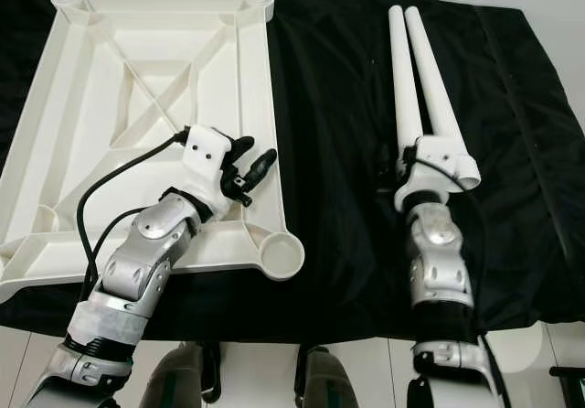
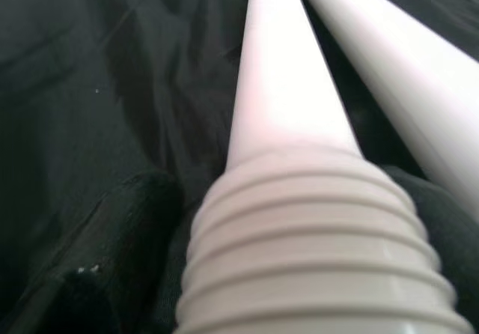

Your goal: Building children table

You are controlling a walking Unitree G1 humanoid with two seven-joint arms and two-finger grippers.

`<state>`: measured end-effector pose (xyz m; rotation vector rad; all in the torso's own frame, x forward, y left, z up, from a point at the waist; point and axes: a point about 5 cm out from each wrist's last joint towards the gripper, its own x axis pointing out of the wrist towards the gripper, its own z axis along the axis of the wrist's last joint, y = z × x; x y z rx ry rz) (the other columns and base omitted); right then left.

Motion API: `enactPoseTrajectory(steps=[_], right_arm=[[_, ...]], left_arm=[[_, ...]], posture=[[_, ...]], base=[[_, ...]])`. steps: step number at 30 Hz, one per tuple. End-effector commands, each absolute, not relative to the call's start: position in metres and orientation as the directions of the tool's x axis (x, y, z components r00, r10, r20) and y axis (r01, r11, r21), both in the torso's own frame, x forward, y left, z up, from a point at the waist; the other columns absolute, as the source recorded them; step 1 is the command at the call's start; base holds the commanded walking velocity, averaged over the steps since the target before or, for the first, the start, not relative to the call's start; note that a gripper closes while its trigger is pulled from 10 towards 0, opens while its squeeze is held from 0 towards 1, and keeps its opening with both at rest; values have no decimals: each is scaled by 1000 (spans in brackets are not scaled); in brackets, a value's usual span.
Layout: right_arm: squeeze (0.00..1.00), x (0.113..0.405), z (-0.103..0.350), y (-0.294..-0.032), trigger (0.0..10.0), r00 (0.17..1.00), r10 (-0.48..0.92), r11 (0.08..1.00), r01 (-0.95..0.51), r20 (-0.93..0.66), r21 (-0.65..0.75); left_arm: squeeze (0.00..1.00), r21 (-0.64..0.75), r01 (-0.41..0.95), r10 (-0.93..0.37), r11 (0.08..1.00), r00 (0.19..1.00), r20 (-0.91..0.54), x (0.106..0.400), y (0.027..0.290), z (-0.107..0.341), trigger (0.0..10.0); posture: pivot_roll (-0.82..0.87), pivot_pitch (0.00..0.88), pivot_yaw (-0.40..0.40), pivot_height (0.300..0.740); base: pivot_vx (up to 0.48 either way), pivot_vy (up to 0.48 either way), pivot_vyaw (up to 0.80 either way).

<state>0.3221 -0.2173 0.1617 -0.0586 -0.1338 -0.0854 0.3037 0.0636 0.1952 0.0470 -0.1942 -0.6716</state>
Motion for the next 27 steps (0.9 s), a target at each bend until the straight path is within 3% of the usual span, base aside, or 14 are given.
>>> enactPoseTrajectory(steps=[1,10,11,24,25,27], right_arm=[[0,316,147,-215,10000,994,-84,995,87,73,-38],[0,311,140,-210,10000,995,-78,997,79,59,-14],[0,309,138,-209,0,995,-76,997,77,65,-20],[0,297,151,-209,0,978,-54,998,57,202,-10],[0,295,153,-211,10000,972,-74,997,76,222,2],[0,289,158,-211,10000,956,-105,993,113,274,-15]], left_arm=[[0,96,605,-612,790,775,156,302,65,195,10000],[0,87,595,-601,799,785,153,301,65,196,10000],[0,88,593,-599,801,786,151,301,65,196,10000],[0,93,582,-589,808,790,170,317,66,204,10000],[0,81,581,-585,810,791,179,319,65,207,10000],[0,42,587,-586,808,794,162,322,62,209,10000]], posture=[[74,292,-19,740],[75,290,-23,740],[75,282,-26,740],[54,238,-43,740],[53,222,-48,740],[48,199,-46,740]], base=[[0,0,0],[0,0,0],[0,0,0],[0,0,0],[0,0,0],[0,0,0]])
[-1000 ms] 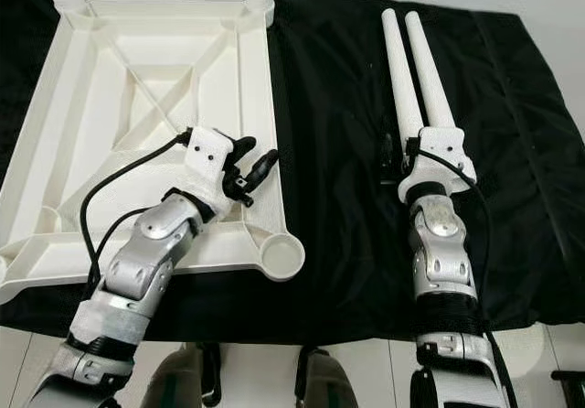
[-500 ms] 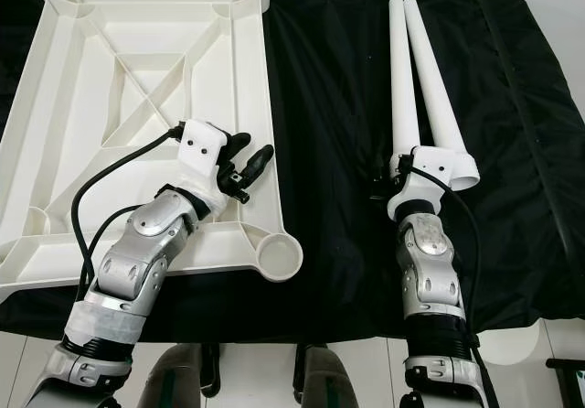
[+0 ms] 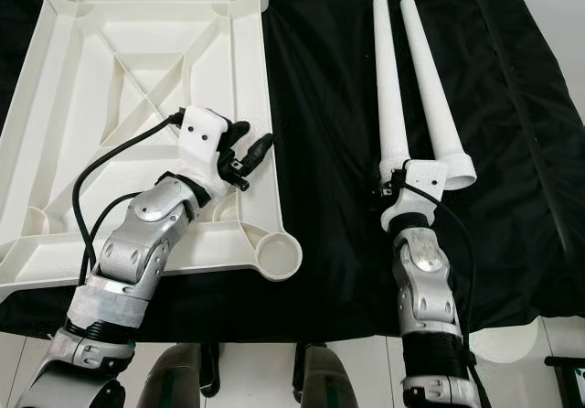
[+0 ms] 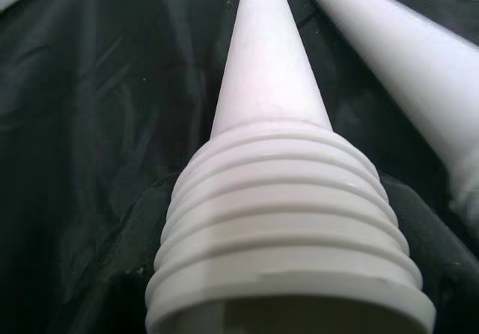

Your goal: Building children table

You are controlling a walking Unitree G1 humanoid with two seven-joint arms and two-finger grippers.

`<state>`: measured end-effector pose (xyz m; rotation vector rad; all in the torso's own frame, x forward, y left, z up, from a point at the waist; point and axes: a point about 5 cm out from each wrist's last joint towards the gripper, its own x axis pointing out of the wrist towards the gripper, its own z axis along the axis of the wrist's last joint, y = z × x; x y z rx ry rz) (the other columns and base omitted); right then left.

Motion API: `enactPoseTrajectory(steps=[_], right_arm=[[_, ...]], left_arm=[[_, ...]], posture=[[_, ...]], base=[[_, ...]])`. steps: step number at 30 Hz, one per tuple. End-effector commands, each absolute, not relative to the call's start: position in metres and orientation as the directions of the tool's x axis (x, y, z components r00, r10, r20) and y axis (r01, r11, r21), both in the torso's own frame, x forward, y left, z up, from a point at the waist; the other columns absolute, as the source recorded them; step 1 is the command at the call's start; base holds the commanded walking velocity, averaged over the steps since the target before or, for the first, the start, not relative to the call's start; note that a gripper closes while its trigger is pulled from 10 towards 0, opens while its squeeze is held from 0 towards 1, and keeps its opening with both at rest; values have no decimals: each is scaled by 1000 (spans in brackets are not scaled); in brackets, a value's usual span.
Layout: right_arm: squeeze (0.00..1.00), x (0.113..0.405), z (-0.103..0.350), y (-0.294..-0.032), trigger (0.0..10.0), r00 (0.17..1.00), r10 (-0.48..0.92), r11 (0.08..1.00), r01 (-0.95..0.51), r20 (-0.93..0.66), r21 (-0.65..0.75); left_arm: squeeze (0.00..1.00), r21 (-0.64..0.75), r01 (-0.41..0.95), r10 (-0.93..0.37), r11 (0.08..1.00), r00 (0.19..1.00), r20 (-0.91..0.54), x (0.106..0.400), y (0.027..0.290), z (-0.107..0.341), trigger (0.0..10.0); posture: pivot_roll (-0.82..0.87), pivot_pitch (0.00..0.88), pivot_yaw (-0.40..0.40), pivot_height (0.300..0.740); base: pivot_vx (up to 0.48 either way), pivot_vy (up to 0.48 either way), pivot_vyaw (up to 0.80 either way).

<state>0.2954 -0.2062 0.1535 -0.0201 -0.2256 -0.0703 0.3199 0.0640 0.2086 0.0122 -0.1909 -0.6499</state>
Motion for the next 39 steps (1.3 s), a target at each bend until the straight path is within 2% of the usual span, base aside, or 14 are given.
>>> enactPoseTrajectory(steps=[1,3,8,18,22,25,26,28,29,34,36,37,38,39], right_arm=[[0,289,158,-211,10000,956,-105,993,113,274,-15],[0,285,161,-209,10000,942,-130,987,153,310,-50],[0,282,162,-209,10000,930,-160,978,194,331,-72],[0,279,176,-209,10000,904,-135,985,168,406,-46],[0,281,184,-211,10000,886,-131,981,181,444,-72],[0,278,194,-211,10000,864,-114,979,183,491,-94],[0,278,195,-210,10000,862,-110,979,181,495,-97],[0,278,195,-210,10000,861,-107,979,179,497,-100],[0,276,197,-206,10000,856,-86,980,166,509,-113],[0,269,203,-191,10000,837,10,981,97,547,-167],[0,269,203,-189,10000,837,20,980,91,547,-175],[0,268,203,-185,10000,836,34,979,83,547,-188],[0,266,203,-177,10000,834,76,974,56,547,-220],[0,266,203,-177,10000,834,76,974,56,547,-220]], left_arm=[[0,42,587,-586,808,794,162,322,62,209,10000],[0,6,618,-612,786,776,151,323,58,210,10000],[0,61,635,-635,770,753,170,324,53,214,10000],[0,-23,663,-643,748,734,217,341,49,228,10000],[0,-5,700,-680,714,696,232,346,49,235,10000],[0,-23,769,-740,639,623,255,345,43,242,10000],[82,-32,774,-744,632,617,257,345,43,242,10000],[82,-38,777,-746,628,615,257,345,43,242,10000],[1000,-78,808,-769,585,582,265,344,42,244,10000],[1000,-193,885,-837,425,465,289,336,38,254,10000],[1000,-205,891,-845,405,450,289,335,37,255,10000],[592,-216,916,-870,340,393,299,329,37,257,10000],[0,-226,948,-905,225,289,311,320,36,262,10000],[0,-226,948,-905,225,289,311,320,36,262,10000]], posture=[[48,199,-46,740],[40,182,-43,740],[22,131,-30,740],[-2,58,1,740],[-11,32,19,740],[-9,18,25,740],[-8,15,26,740],[-6,12,27,740],[-6,6,29,740],[-5,0,23,740],[-5,0,23,740],[-7,0,19,740],[-8,0,15,740],[-8,0,15,740]], base=[[0,0,0],[0,0,0],[0,0,0],[0,0,0],[0,0,0],[0,0,0],[0,0,0],[0,0,0],[0,0,0],[0,0,0],[0,0,0],[0,0,0],[0,0,0],[0,0,0]])
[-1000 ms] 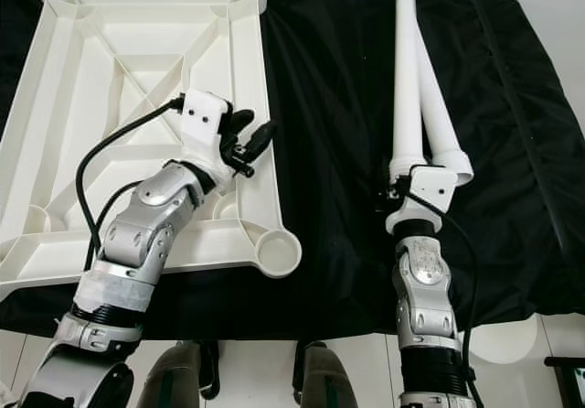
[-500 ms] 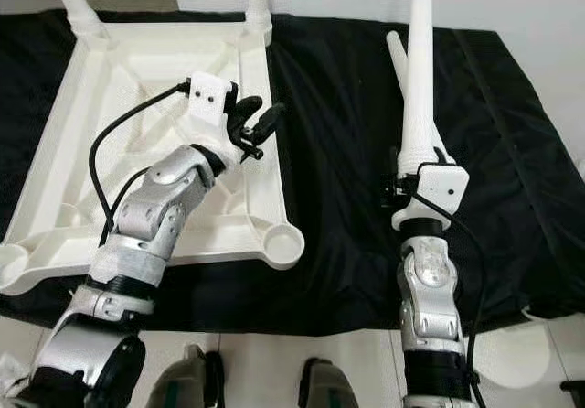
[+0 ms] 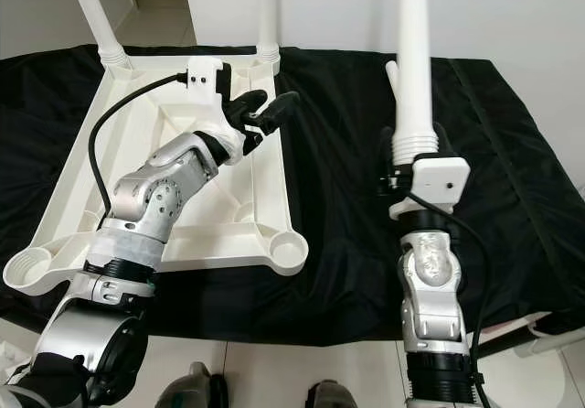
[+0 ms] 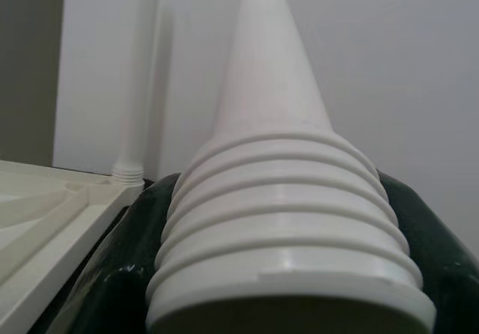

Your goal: Building children table

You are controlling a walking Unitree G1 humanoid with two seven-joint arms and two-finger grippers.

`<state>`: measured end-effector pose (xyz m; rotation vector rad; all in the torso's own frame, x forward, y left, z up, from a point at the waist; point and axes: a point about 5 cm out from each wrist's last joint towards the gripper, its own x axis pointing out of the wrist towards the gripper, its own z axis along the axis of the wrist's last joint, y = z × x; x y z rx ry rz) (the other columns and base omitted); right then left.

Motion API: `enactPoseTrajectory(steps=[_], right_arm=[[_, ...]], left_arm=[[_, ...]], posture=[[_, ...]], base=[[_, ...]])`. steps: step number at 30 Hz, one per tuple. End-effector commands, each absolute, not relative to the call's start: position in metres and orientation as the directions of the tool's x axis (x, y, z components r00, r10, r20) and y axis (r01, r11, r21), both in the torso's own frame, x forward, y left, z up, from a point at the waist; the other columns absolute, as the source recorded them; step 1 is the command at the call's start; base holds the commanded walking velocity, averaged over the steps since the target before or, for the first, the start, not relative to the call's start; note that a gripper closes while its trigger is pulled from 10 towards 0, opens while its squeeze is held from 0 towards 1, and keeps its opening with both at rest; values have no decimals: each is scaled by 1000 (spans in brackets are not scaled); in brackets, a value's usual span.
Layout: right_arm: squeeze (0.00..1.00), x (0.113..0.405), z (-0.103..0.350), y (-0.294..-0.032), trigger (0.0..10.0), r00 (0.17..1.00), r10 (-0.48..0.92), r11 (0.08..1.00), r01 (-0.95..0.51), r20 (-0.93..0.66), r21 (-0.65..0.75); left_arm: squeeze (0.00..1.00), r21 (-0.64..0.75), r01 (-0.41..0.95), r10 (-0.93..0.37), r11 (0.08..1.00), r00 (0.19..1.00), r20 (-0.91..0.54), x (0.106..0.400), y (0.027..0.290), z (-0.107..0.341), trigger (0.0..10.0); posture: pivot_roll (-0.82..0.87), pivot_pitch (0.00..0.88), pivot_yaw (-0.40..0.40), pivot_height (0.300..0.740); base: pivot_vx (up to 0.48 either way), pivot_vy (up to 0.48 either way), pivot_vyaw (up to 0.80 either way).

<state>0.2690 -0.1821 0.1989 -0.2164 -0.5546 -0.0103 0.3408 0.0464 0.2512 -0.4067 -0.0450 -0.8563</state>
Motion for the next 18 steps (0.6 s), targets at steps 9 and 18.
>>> enactPoseTrajectory(steps=[9,18], right_arm=[[0,263,204,-162,10000,823,174,963,-27,540,-269],[0,255,195,-136,10000,794,354,911,-174,493,-375]], left_arm=[[0,-272,962,-924,28,129,361,314,40,279,10000],[0,-378,925,-929,23,160,334,329,46,283,10000]], posture=[[-10,0,10,740],[2,0,14,740]], base=[[0,0,0],[0,0,0]])
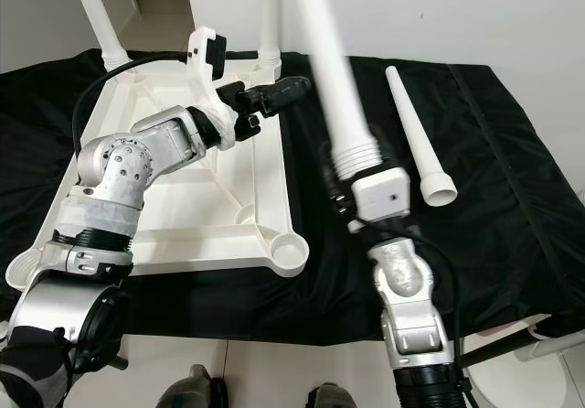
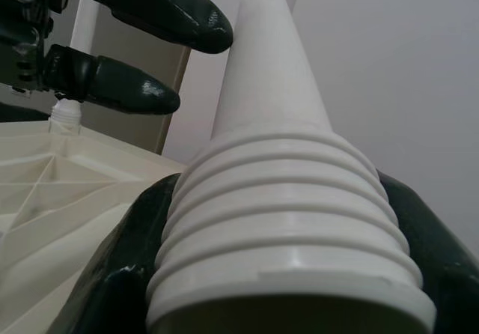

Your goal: Building children table

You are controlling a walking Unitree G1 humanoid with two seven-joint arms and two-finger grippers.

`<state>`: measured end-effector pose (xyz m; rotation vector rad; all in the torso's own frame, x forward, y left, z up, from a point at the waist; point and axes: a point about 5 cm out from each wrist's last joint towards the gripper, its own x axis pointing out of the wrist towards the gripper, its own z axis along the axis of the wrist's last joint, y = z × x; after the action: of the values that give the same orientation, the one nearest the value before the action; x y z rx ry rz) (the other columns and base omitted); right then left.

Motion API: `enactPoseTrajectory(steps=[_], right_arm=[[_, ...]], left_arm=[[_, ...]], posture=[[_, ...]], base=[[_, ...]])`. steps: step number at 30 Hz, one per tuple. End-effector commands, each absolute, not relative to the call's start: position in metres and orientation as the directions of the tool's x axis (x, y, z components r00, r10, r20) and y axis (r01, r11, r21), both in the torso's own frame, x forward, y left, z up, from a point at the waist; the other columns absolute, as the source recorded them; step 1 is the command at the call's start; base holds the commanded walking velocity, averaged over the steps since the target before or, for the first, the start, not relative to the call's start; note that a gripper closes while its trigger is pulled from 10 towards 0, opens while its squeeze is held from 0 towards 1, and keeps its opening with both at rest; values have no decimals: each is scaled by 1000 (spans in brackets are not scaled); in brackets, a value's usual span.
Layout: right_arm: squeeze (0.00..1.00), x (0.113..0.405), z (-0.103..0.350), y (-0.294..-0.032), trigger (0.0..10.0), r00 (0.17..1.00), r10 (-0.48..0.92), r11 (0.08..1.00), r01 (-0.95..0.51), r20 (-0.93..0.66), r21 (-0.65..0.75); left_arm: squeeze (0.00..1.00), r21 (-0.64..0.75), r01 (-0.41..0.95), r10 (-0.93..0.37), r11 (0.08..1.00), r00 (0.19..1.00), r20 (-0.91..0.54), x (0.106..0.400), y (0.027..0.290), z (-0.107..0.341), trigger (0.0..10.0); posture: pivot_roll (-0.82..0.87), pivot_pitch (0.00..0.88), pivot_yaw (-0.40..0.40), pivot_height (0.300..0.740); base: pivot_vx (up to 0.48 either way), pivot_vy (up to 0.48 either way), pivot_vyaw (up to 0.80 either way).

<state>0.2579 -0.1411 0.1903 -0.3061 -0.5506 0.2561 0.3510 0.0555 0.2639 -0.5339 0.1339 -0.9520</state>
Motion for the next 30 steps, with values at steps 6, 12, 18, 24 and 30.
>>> enactPoseTrajectory(steps=[6,12,18,24,30], right_arm=[[0,254,188,-125,10000,780,435,874,-245,451,-420],[0,254,182,-124,10000,782,456,863,-270,426,-428],[0,250,167,-122,10000,793,488,838,-309,365,-450],[0,248,166,-123,10000,792,497,826,-307,354,-472],[0,241,163,-125,10000,781,525,793,-305,339,-527]], left_arm=[[0,-422,906,-921,13,175,347,335,50,288,10000],[0,-451,893,-906,-2,189,378,342,53,297,10000],[0,-473,877,-878,-81,162,450,346,63,312,10000],[0,-482,874,-874,-70,179,451,349,62,312,10000],[0,-558,828,-856,53,326,402,368,61,312,10000]], posture=[[3,0,22,740],[16,0,15,740],[6,0,16,740],[-5,0,17,740],[-16,0,20,740]], base=[[0,0,0],[0,0,0],[0,0,0],[0,0,0],[0,0,0]])
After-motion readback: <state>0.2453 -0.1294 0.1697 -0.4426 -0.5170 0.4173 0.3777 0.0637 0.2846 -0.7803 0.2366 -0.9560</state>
